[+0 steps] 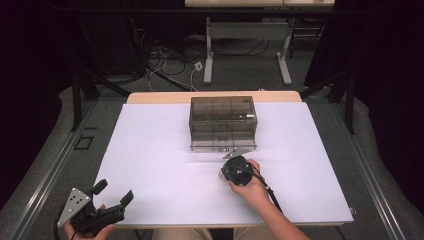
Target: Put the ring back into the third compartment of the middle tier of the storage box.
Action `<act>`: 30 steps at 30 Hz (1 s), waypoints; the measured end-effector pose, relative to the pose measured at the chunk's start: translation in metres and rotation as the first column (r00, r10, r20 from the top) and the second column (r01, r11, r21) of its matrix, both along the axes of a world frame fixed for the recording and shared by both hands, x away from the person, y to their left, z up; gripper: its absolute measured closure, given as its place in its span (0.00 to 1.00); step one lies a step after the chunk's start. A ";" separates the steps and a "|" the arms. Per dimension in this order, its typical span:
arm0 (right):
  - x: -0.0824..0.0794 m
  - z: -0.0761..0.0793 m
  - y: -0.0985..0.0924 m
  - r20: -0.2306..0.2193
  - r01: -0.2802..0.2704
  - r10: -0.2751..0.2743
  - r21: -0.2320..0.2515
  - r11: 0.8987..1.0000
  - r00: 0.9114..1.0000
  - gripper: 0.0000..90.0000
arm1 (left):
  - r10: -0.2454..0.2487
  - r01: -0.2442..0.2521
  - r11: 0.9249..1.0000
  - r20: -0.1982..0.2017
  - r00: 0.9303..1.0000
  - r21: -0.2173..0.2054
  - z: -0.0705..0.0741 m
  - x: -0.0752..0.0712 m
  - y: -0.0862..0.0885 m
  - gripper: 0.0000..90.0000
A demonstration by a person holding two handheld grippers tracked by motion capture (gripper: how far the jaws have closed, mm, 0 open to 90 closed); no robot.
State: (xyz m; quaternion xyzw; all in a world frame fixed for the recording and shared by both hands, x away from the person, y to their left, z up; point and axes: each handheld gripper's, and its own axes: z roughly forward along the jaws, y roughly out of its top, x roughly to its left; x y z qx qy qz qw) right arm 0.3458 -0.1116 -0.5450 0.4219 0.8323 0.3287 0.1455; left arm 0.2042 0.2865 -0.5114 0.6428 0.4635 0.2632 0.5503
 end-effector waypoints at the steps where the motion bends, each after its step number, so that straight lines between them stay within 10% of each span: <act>1: -0.001 0.001 0.000 0.001 0.000 0.000 0.007 1.000 1.000 0.97 | 0.000 0.000 1.000 0.000 1.000 0.001 0.000 0.000 0.000 0.02; 30: -0.013 0.019 -0.008 0.066 -0.007 0.004 0.056 0.998 0.998 0.97 | 0.000 0.000 1.000 0.001 1.000 0.004 0.000 0.000 0.000 0.02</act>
